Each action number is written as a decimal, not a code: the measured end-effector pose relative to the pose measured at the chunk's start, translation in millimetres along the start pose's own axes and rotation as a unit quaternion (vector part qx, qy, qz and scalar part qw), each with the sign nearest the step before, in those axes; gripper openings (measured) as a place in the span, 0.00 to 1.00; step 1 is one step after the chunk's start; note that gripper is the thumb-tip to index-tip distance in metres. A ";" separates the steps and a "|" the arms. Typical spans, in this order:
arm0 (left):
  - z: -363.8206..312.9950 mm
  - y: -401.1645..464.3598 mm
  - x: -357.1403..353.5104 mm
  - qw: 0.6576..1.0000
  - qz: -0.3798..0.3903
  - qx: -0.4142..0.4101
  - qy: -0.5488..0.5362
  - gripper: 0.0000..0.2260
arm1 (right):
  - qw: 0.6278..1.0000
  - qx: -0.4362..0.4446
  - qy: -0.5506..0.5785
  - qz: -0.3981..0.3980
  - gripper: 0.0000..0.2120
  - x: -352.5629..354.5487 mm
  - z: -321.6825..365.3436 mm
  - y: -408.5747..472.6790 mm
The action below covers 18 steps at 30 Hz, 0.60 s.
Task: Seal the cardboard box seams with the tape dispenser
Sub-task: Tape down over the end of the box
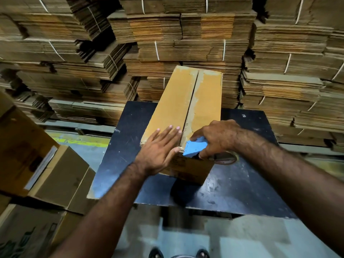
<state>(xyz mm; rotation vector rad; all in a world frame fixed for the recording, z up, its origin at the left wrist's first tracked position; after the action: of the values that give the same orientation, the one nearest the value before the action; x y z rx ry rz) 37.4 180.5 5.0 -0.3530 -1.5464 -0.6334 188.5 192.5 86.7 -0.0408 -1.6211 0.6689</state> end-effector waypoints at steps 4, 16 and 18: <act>-6.0 3.0 -13.2 0.999 0.011 0.030 0.020 0.26 | 1.000 -0.005 -0.003 0.007 0.34 -0.4 -0.2 0.2; 0.0 5.8 -18.7 0.998 -0.004 -0.005 0.056 0.25 | 0.999 -0.024 0.020 0.008 0.34 -16.5 -48.5 -39.1; -1.2 5.3 -16.7 0.999 0.008 -0.012 0.051 0.26 | 0.999 -0.033 0.006 -0.003 0.35 -20.0 -51.3 -39.1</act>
<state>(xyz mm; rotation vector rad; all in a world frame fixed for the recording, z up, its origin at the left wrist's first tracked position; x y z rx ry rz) 43.0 186.6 -10.6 -0.3459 -1.4388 -0.6491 253.0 172.4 86.4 -0.0877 -1.6319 0.6084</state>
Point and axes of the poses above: each hand's wrist, its own y-axis towards the middle knuckle, its own x-axis out of the back of the hand, z = x × y, the point moved 8 cm from there along y, towards the middle knuckle, and after that the axes turned 5 degrees about y, right-handed, at the moved point
